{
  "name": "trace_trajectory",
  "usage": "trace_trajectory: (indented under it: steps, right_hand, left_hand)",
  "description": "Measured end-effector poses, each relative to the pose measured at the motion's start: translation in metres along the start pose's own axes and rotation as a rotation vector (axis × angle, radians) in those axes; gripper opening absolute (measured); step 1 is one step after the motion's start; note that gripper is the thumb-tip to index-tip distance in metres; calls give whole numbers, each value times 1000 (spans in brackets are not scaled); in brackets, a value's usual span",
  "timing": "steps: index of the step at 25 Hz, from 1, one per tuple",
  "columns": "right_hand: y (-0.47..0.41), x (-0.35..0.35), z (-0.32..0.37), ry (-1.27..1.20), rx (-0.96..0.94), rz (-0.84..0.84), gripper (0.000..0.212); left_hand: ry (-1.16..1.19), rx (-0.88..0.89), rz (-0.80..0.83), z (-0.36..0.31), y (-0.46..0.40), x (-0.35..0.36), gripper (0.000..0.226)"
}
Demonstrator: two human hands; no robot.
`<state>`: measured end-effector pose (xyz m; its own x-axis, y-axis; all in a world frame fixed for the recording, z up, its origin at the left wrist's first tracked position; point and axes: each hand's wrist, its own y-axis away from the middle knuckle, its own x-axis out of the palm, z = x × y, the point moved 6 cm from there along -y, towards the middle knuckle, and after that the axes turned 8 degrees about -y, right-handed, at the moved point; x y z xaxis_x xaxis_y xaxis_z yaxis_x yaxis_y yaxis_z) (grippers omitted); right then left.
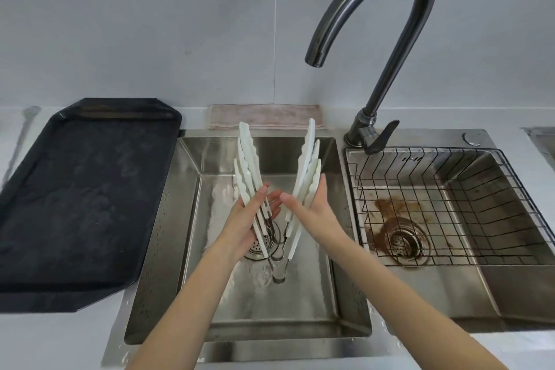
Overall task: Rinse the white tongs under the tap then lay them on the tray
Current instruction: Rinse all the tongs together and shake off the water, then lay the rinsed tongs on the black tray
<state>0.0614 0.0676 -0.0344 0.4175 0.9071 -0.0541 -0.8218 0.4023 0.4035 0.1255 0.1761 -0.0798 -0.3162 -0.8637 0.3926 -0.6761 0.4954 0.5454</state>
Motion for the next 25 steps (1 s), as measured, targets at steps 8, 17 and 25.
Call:
trace_trajectory:
  steps: [8,17,25]
  right_hand:
    - [-14,-8,-38,39,20,5,48]
    - [-5,-16,-68,228,49,148,47]
    - [-3,-15,-65,223,42,94,52]
  left_hand:
    - [-327,30,77,17,5,-18,14]
    - [-736,9,12,34,11,-42,22]
    - [-667,-1,1,35,13,-40,18]
